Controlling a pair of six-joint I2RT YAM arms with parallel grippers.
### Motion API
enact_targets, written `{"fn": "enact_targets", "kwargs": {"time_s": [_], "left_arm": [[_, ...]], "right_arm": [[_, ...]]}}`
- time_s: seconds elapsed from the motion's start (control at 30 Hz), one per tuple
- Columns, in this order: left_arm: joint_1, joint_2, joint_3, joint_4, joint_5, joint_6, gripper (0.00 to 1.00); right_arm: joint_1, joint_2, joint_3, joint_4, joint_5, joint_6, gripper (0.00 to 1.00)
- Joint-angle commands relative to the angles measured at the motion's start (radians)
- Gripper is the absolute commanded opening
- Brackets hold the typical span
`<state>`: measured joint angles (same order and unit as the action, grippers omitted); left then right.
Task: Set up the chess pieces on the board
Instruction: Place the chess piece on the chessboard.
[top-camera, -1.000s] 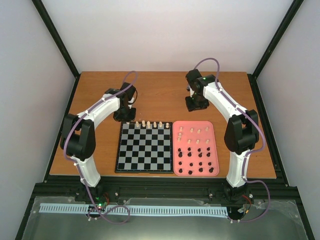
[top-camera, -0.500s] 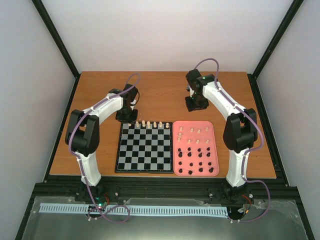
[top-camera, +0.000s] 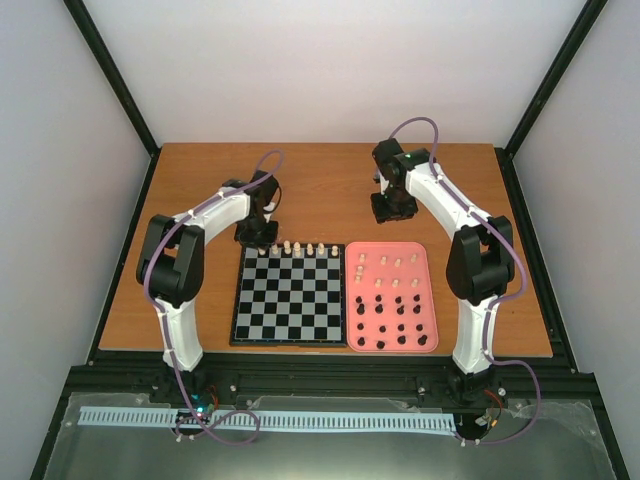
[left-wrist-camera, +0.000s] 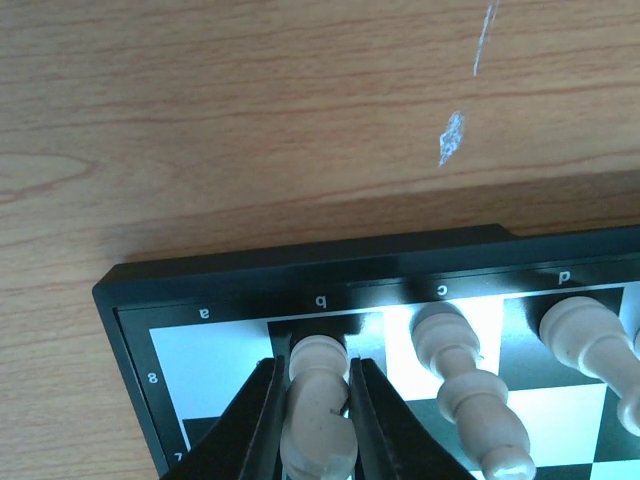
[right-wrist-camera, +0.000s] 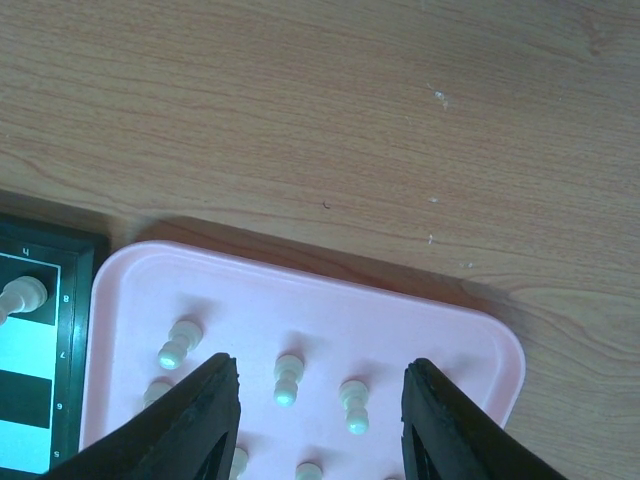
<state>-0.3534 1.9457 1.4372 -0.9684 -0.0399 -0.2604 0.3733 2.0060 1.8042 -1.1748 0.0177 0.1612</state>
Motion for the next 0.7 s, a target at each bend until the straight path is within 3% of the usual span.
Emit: {"fn": "enact_targets", "kwargs": {"time_s": [0.0, 0.67], "left_arm": [[0.004, 0.019, 0.044, 0.015, 0.013, 0.002, 0.12], [0.004, -0.046, 0.018, 0.006, -0.009, 0.007, 0.27]], "right_arm": [[-0.011, 0.010, 0.020, -0.007, 0.002, -0.009, 0.46], [-0.011, 0.006, 0.014, -0.006, -0.004, -0.011, 0.46]]}}
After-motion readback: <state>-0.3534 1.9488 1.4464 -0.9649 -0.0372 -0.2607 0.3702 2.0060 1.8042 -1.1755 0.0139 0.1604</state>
